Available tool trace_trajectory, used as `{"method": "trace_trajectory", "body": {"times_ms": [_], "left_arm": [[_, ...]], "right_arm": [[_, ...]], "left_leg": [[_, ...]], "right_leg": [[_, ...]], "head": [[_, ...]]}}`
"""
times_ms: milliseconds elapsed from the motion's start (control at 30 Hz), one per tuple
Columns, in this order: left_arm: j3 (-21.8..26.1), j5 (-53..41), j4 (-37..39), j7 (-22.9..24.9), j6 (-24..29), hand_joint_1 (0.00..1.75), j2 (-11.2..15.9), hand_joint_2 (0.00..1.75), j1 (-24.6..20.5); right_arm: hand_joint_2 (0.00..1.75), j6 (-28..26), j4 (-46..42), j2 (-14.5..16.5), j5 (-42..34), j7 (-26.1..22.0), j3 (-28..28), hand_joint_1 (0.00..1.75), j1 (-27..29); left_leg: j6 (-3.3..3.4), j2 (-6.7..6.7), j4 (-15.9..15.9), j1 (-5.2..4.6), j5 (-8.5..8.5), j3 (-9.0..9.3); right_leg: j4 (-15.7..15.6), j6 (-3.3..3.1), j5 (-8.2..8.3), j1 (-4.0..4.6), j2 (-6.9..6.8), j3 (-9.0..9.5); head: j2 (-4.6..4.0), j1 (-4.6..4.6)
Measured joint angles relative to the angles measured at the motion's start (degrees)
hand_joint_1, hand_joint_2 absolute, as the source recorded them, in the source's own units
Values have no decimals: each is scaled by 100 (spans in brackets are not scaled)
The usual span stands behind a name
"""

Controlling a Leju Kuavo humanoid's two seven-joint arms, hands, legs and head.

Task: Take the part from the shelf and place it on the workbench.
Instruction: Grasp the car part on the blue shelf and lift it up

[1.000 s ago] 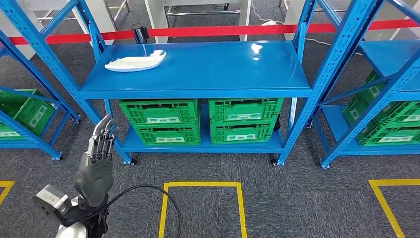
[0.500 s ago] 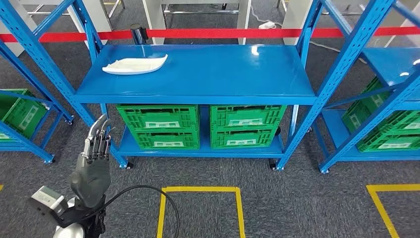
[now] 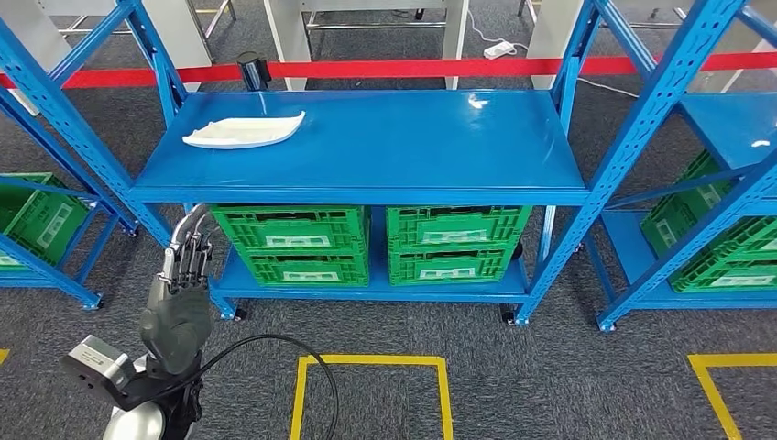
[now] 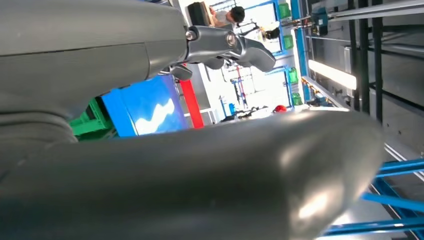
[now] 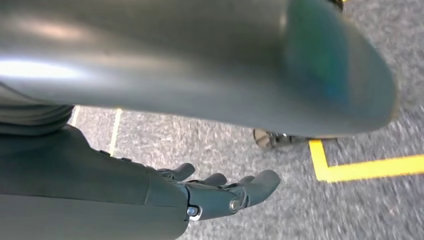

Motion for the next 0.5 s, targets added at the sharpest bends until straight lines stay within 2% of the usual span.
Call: {"method": "trace_trajectory", "body": {"times_ms": [33,100,133,167,200,267,300,333,367,433,500], "left_arm": [[0,4,1,-5,7,0,1,0,-12],[-1,11,11,-8,12,0,3,0,-25],[-2,13,19,-8,13,0,4,0,-24],[-2,13,27,-8,14,0,7,0,-23],[-2,15,34,-8,18,0,8,0,-23],[-2,24,43,-19,31,0,10,0,-27],[-2,29,47,-28,42,0,10,0,-32],[-2,34,52,-43,55,0,10,0,-37],[-2,36,57,-55,70,0,10,0,-41],[5,39,61,-71,111,0,13,0,-45],[19,41,60,-75,156,0,15,0,-48]], "right_arm": [[0,-4,0,-1,0,-2,0,0,-2],[0,-7,0,-4,0,-3,0,0,-5],[0,-7,0,-4,0,-3,-1,0,-4],[0,-7,0,-4,0,-3,-1,0,-1],[0,-7,0,-4,1,-3,-2,0,2],[0,-7,0,-3,3,-3,-2,0,4],[0,-7,0,-3,5,-4,-2,0,1],[0,-7,0,-3,9,-5,-2,0,-3],[0,-7,0,-4,13,-7,-2,0,-6],[0,-7,0,-5,17,-7,-2,0,-13],[0,-7,0,-10,38,-3,-2,0,-18]], "left_leg": [[-32,4,284,9,-134,-135],[-78,6,1100,26,-440,-594],[-92,7,1409,35,-494,-802],[-100,7,1517,42,-421,-920],[-100,8,1382,47,-227,-919],[-87,15,613,57,299,-661],[-62,17,253,51,460,-519],[-28,15,15,42,539,-428],[12,11,-81,30,537,-394],[107,-5,-110,14,519,-386],[188,-6,-156,24,519,-344]], "right_leg": [[-17,-30,-14,-13,-4,43],[-22,-59,-62,-15,-10,100],[-21,-61,-88,-16,-9,130],[-21,-55,-119,-18,-6,167],[-21,-45,-151,-23,-1,214],[-20,-6,-223,-33,10,312],[-14,28,-263,-28,16,339],[-14,66,-294,-22,20,352],[-20,107,-313,-14,21,351],[-48,187,-331,-19,14,368],[94,249,-417,-30,5,324]], "head": [[0,-13],[0,-31],[0,-34],[0,-35],[0,-38],[0,-45],[0,-51],[0,-51],[0,-50],[0,-41],[0,-28]]}}
